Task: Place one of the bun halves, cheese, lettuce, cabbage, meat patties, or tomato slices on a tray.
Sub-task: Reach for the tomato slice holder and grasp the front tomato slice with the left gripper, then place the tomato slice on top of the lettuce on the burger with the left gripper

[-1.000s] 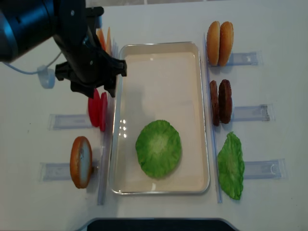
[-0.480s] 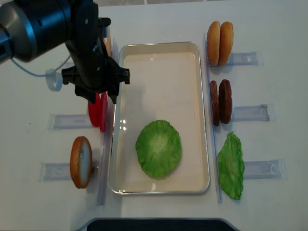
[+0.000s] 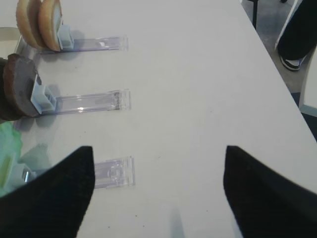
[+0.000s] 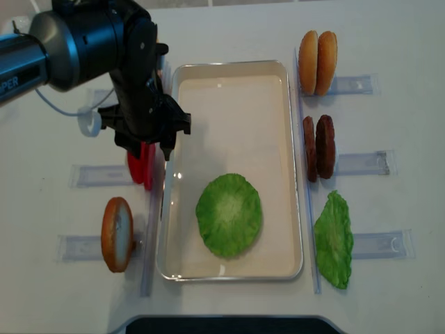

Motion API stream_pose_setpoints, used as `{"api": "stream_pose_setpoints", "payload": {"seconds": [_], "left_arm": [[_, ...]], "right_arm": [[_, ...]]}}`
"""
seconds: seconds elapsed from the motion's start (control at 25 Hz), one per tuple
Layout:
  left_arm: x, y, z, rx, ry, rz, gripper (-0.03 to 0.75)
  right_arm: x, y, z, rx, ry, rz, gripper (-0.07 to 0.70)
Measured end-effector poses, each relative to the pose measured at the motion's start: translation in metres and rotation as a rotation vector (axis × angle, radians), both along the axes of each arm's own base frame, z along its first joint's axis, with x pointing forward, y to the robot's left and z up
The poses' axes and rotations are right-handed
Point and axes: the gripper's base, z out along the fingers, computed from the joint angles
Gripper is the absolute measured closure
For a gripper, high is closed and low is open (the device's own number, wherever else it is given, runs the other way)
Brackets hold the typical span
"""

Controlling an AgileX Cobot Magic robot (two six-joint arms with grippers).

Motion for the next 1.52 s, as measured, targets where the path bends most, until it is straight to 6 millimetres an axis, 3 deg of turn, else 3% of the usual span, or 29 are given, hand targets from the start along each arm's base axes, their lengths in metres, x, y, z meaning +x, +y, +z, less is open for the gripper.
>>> {"api": "stream_pose_setpoints", "payload": {"seconds": [0.16,0.28,0.6,0.96,1.32,1.52], "left_arm": [[0.002,0.0,-0.004,0.015,0.005,-0.006,0.269],[0.002,0.0,-0.005,0.021,0.005,-0.009,0.323],[0.001,0.002,-0.008,0.048,0.034,-0.054,0.652],[-0.006,0.003,0.001,0.066,0.065,-0.056,0.659],[-0.03,0.009,0.066,-0.097,-0.083,-0.031,0.659],[-0.059,0.011,0.09,-0.32,-0.2,-0.062,0.659]], "right_arm": [[0.0,0.0,0.0,0.0,0.0,0.0,0.09],[0.0,0.0,0.0,0.0,0.0,0.0,0.09],[0.0,0.0,0.0,0.0,0.0,0.0,0.09],[0.0,0.0,0.0,0.0,0.0,0.0,0.09],[0.0,0.0,0.0,0.0,0.0,0.0,0.09],[0.0,0.0,0.0,0.0,0.0,0.0,0.09]]}}
